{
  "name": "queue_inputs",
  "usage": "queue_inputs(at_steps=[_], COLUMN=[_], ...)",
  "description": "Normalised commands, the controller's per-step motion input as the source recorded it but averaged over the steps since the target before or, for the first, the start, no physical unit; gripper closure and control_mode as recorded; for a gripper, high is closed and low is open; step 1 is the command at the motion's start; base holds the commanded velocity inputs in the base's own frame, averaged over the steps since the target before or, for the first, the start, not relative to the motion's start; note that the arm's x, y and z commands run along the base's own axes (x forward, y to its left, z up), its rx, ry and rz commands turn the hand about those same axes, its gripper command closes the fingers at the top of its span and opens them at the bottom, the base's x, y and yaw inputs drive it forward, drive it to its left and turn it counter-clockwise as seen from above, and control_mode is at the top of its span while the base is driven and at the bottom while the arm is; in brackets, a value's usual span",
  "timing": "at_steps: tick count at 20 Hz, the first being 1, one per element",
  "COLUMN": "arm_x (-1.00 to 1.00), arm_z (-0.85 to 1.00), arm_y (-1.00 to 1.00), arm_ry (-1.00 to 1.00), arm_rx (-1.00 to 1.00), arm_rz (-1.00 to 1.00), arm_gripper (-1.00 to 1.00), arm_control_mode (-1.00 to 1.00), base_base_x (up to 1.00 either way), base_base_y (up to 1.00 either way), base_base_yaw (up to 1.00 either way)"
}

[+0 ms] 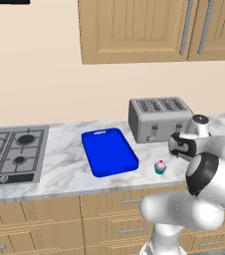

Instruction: Place the bowl with donut and the cupcake onto the tray.

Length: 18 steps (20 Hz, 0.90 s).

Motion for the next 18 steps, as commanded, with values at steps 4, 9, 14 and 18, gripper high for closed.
queue_inputs(at_steps=[4, 9, 14, 18], arm_x=[0.23, 0.01, 0.0, -0.04], arm_z=[-0.21, -0.02, 0.05, 0.37], arm_y=[-0.06, 0.0, 0.03, 0.31], arm_ry=[0.0, 0.0, -0.01, -0.01], arm_rx=[0.0, 0.0, 0.0, -0.13], arm_rz=[0.0, 0.03, 0.21, 0.31], arm_gripper=[1.0, 1.0, 1.0, 1.0], arm_control_mode=[-1.0, -1.0, -1.0, -1.0], base_base_x=[0.0, 0.0, 0.0, 0.0], base_base_y=[0.0, 0.0, 0.0, 0.0], base_base_yaw=[0.0, 0.0, 0.0, 0.0])
